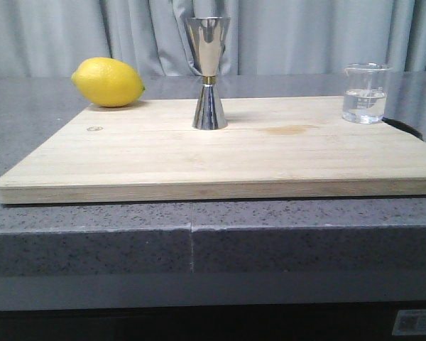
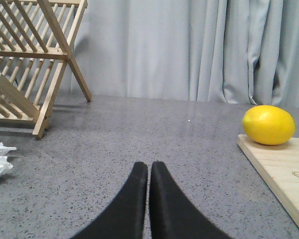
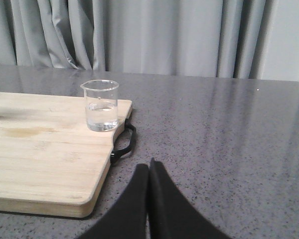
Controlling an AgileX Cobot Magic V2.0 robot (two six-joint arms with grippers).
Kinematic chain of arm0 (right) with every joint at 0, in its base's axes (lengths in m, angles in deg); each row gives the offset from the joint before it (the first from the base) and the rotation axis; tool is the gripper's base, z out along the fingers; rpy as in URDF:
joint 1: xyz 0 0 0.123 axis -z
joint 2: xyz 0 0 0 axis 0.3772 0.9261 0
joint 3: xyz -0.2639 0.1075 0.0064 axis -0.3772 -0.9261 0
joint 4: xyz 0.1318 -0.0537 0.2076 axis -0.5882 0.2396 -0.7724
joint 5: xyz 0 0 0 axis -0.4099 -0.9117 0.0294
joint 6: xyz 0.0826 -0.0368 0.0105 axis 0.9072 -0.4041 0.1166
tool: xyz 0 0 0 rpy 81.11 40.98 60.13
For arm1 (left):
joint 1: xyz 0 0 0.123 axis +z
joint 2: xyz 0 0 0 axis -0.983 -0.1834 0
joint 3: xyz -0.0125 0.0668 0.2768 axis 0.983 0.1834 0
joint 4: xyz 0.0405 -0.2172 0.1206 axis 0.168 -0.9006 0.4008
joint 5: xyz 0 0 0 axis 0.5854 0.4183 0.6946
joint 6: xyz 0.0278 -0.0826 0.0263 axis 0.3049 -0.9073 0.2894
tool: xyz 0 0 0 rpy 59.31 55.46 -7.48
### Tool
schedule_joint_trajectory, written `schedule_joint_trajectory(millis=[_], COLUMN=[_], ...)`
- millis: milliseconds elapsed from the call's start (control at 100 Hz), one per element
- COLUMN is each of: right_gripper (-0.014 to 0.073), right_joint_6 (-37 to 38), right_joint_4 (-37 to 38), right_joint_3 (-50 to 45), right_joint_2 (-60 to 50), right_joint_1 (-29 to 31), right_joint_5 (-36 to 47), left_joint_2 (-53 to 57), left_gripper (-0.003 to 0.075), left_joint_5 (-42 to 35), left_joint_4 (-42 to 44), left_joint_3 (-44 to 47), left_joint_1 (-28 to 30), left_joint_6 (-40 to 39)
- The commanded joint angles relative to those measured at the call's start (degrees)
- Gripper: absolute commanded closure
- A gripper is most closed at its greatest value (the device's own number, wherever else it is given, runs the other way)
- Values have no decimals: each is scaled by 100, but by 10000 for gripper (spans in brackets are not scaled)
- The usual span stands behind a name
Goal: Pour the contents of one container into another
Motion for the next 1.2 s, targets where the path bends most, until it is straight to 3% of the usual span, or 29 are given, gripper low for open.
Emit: schedule_joint_trajectory(millis=[0, 170, 310, 490, 640, 820, 990, 1130, 1190], right_gripper=[666, 666, 666, 665, 665, 665, 666, 666, 666], right_joint_6=[-15, -15, -15, -15, -15, -15, -15, -15, -15], right_joint_4=[-82, -491, -910, -910, -811, -297, -23, -23, 15], right_joint_3=[-24, -13, 213, 857, 1628, 2994, 4644, 6081, 6711], right_joint_2=[-106, -106, -106, 58, 839, 2394, 3935, 4966, 5314], right_joint_1=[36, 36, 36, 36, 36, 36, 36, 36, 36], right_joint_5=[561, 835, 591, 174, -116, -360, -1008, -2161, -2805], left_joint_2=[125, 125, 125, -22, -780, -2331, -3928, -5141, -5625], left_gripper=[739, 739, 739, 739, 739, 739, 739, 739, 739], left_joint_5=[-615, -1022, -1008, -406, 94, 987, 1750, 3540, 4460], left_joint_4=[-161, -1070, -1279, -1232, -1222, -1222, -1222, -1284, -1478], left_joint_3=[169, 158, -18, -737, -1694, -3276, -5101, -6949, -7727], left_joint_1=[-40, -40, -40, -40, -40, -40, -40, -40, -40], left_joint_6=[-34, -34, -34, -34, -34, 63, 723, 1136, 1680])
